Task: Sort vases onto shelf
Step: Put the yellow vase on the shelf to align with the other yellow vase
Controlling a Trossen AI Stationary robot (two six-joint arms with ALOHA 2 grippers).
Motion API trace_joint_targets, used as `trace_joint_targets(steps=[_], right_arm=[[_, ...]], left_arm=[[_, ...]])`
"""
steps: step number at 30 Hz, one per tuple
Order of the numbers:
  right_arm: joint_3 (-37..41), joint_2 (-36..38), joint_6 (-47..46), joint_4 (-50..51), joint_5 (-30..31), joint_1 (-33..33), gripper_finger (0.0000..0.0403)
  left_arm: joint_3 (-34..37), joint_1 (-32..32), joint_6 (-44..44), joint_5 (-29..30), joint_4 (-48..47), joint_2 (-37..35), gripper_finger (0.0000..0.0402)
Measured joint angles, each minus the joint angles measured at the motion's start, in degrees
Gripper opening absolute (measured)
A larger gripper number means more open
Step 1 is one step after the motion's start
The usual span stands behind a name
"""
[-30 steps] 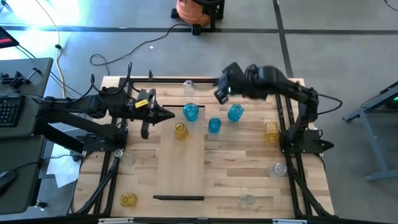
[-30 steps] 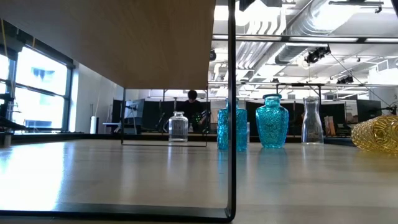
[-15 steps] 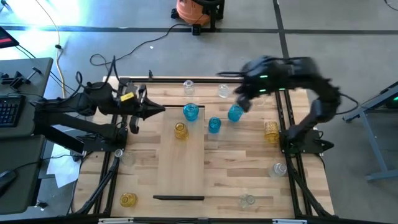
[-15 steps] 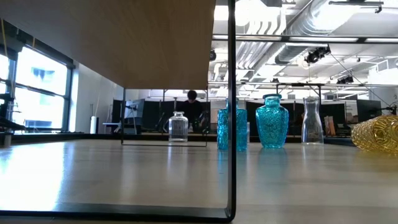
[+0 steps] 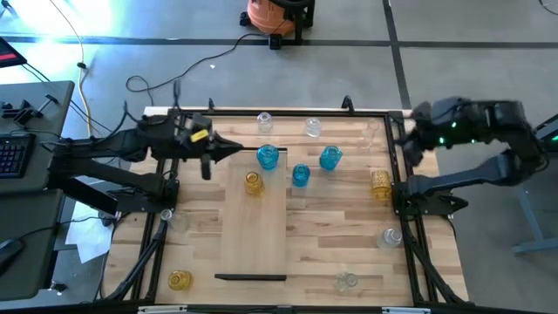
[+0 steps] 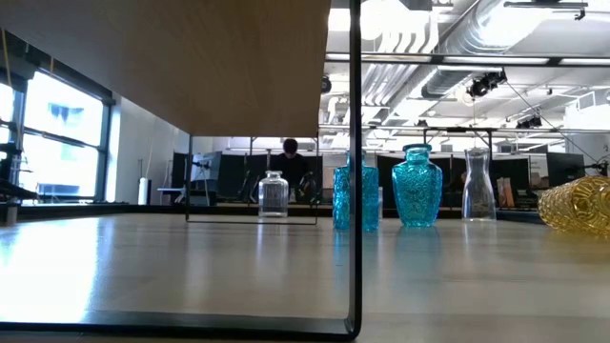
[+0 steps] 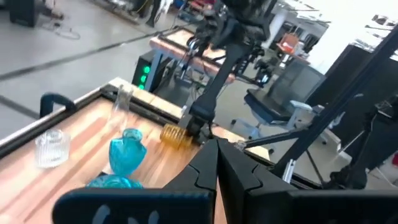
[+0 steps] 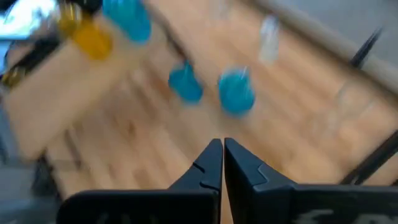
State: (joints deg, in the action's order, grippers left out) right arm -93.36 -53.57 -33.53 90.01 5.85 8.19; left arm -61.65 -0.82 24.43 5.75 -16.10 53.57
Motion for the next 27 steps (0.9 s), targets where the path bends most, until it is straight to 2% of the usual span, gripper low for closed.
trace_joint_targets(steps=[6,10,12,20,24,27], right_arm=[[20.2,9.2,-2.1,0.2,-11.1,1.3,0.0],[28.7,11.2,-2.7,0.1,-18.9,1.3,0.0],[31.3,11.1,-2.8,0.0,-20.9,1.3,0.0],[33.5,9.6,-9.9,0.0,-20.6,1.1,0.0],[33.3,9.6,-14.0,0.0,-18.3,0.0,0.0],[33.3,8.5,-14.1,0.0,-17.9,-0.3,0.0]], left_arm=[[0.0,0.0,0.9,0.9,2.4,4.3,0.0001],[0.0,0.0,1.0,1.5,6.0,5.2,0.0001],[0.0,0.0,1.0,1.3,7.3,5.2,0.0001],[0.0,0.1,1.5,0.5,6.9,2.5,0.0001],[0.0,0.1,0.7,0.2,6.9,1.4,0.0001],[0.0,0.1,-0.3,-1.3,6.9,0.9,0.0001]])
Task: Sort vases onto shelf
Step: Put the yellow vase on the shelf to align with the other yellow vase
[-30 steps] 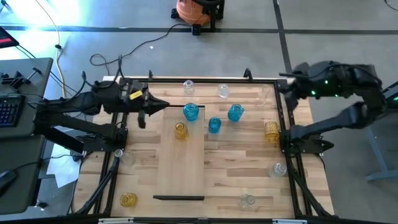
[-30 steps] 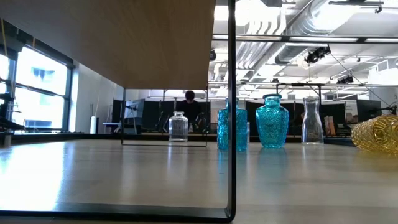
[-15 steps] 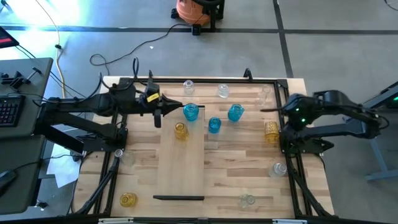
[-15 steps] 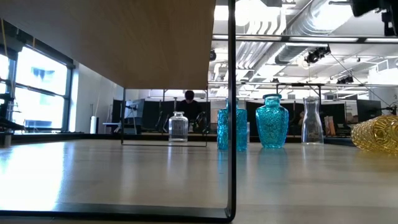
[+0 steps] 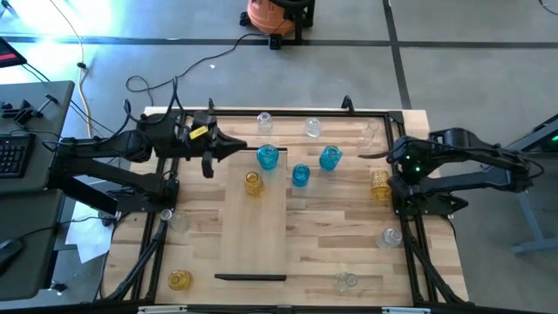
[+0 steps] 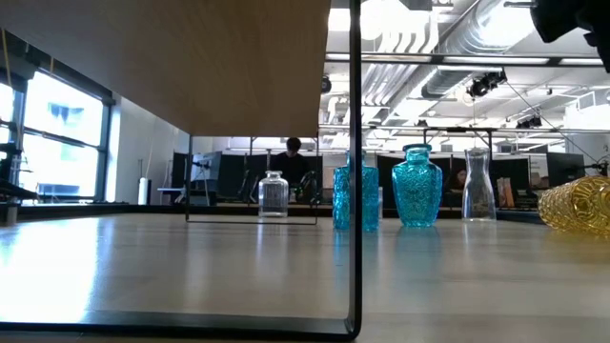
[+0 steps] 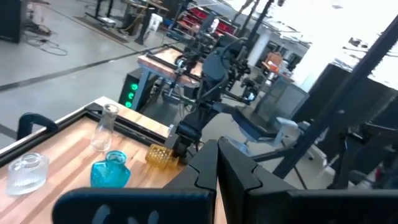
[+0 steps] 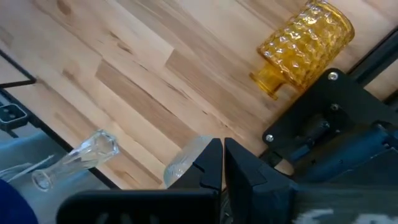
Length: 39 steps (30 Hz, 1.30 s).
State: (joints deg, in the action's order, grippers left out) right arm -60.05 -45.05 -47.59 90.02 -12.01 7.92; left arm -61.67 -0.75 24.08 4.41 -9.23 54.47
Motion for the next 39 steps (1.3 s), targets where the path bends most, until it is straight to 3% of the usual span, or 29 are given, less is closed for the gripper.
trace_joint_targets(steps=[13,19,28,33,39], right_arm=[[0.0,-7.0,10.3,-1.2,0.7,0.0,0.0],[2.3,-8.3,1.2,-1.6,10.8,0.2,0.0],[10.8,-8.5,-6.1,-7.0,7.8,0.7,0.0005],[13.0,-8.5,-10.8,-13.2,7.9,0.7,0.0043],[15.1,-8.5,-17.0,-14.5,7.4,0.7,0.0125]], left_arm=[[0.0,0.0,-1.7,-0.9,-2.2,-0.1,0.0001],[0.0,0.0,-1.7,-0.9,-2.7,-0.1,0.0001],[0.0,0.0,-1.8,-2.1,-3.2,-0.1,0.0001],[0.0,0.0,-1.8,-2.7,-3.5,-0.1,0.0001],[0.0,0.0,-3.7,-2.7,-3.5,-0.1,0.0001]])
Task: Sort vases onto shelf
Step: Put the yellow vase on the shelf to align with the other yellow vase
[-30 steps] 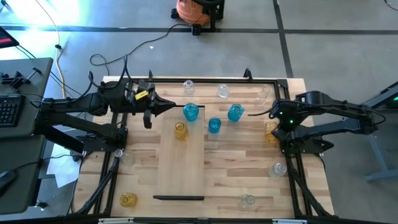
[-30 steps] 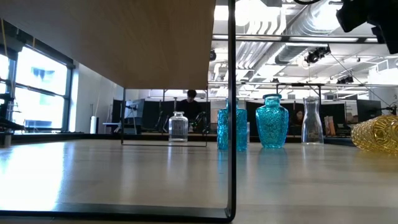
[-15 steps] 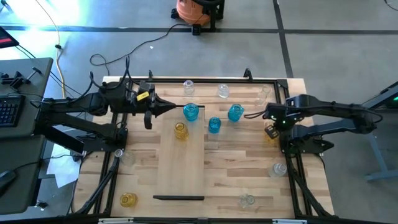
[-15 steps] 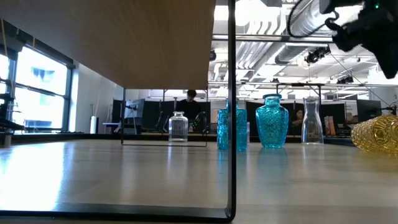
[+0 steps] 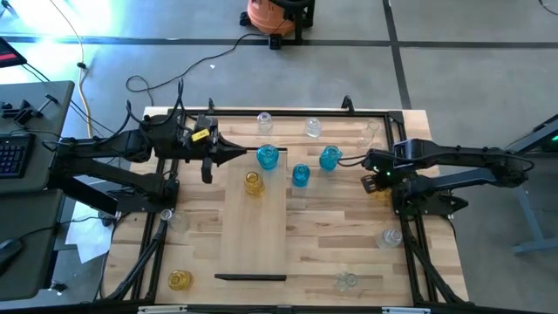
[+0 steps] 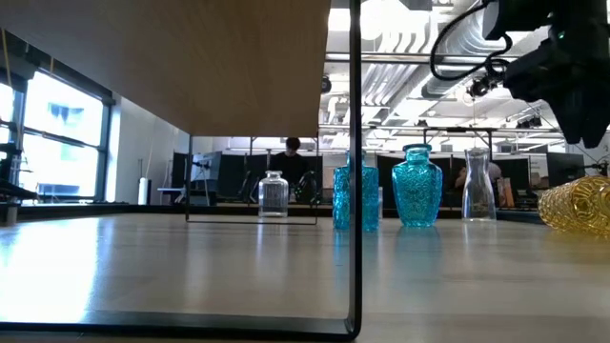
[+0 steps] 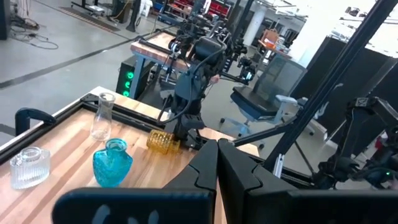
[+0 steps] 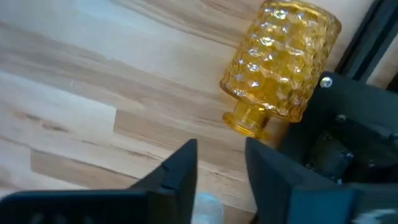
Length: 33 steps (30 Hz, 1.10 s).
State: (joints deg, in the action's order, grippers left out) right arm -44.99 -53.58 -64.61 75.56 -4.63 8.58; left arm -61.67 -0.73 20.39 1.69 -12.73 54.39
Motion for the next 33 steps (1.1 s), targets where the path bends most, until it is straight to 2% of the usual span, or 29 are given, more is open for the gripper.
trace_joint_targets(steps=[6,10,25,33], right_arm=[[1.0,0.0,-5.2,-0.3,0.6,0.0,0.0198],[1.0,-0.1,-8.3,0.5,2.6,0.0,0.0223],[1.0,-8.0,-8.6,0.8,1.8,0.0,0.0229],[3.0,-9.4,-10.8,0.2,0.9,-1.6,0.0228]], left_arm=[[0.0,0.0,-1.1,0.0,-0.2,0.0,0.0001],[0.0,0.0,-1.6,-0.1,-1.0,0.0,0.0001],[0.0,0.0,-3.1,-0.2,-2.9,-0.9,0.0001],[0.0,0.0,-3.1,-0.2,-2.7,-3.3,0.0001]])
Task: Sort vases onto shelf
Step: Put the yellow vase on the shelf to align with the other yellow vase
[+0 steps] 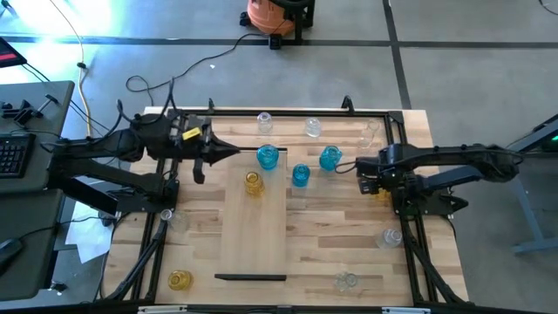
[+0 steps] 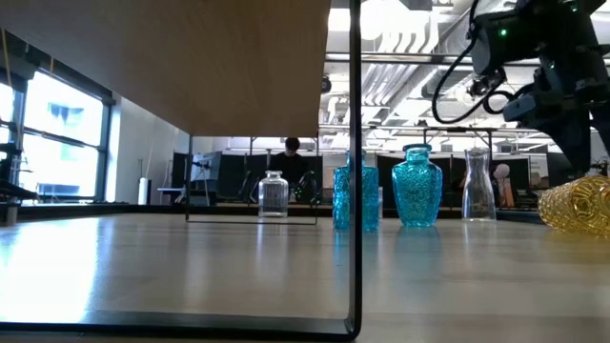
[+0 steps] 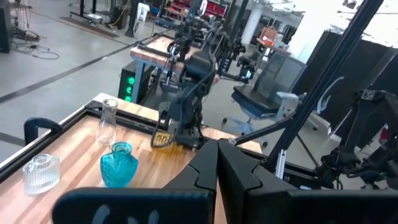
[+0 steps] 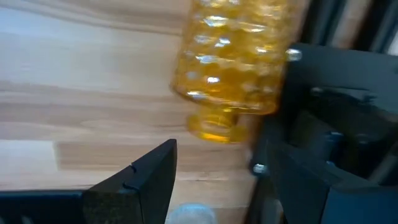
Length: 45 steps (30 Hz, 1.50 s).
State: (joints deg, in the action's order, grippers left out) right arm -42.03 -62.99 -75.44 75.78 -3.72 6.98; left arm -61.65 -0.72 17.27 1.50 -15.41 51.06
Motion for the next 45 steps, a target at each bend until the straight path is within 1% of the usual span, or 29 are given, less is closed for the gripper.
trace_joint_targets(steps=[5,11,17,26,29,34,37,39,42,45], right_arm=[[0.0,0.1,-3.1,0.1,2.1,-2.7,0.0228],[0.1,-0.6,-5.2,0.0,3.6,-3.4,0.0219],[0.1,-2.0,-5.6,0.3,3.6,-4.1,0.0201],[0.2,-3.2,-6.6,1.9,3.6,-5.9,0.02],[0.2,-3.2,-7.3,3.2,5.7,-5.9,0.0199],[-1.1,-3.2,-10.0,3.1,11.5,-6.0,0.0194],[-2.8,-3.2,-8.4,3.9,14.4,-6.0,0.0173],[-3.1,-3.2,-8.1,6.3,16.0,-5.7,0.0147],[-2.7,-3.2,-7.6,8.2,17.5,-4.9,0.0091],[-0.6,-3.2,-3.7,5.1,16.4,-3.9,0.0021]], left_arm=[[0.0,0.0,0.0,0.0,-0.1,-1.6,0.0001],[0.0,0.0,-1.0,0.3,0.0,-2.8,0.0001],[0.0,0.0,-1.0,0.4,0.0,-3.3,0.0001],[0.0,0.0,-0.9,0.4,-0.1,-3.5,0.0001],[0.0,0.0,-1.0,0.4,-0.1,-3.5,0.0001],[0.0,0.0,-1.0,0.4,-0.2,-3.5,0.0001],[0.0,0.0,-0.9,0.4,-0.2,-3.5,0.0001],[0.0,0.0,-0.9,0.4,-0.2,-3.5,0.0001],[0.0,0.0,0.2,0.4,-0.2,-3.5,0.0001],[0.0,0.0,0.5,0.4,-0.2,-3.5,0.0001]])
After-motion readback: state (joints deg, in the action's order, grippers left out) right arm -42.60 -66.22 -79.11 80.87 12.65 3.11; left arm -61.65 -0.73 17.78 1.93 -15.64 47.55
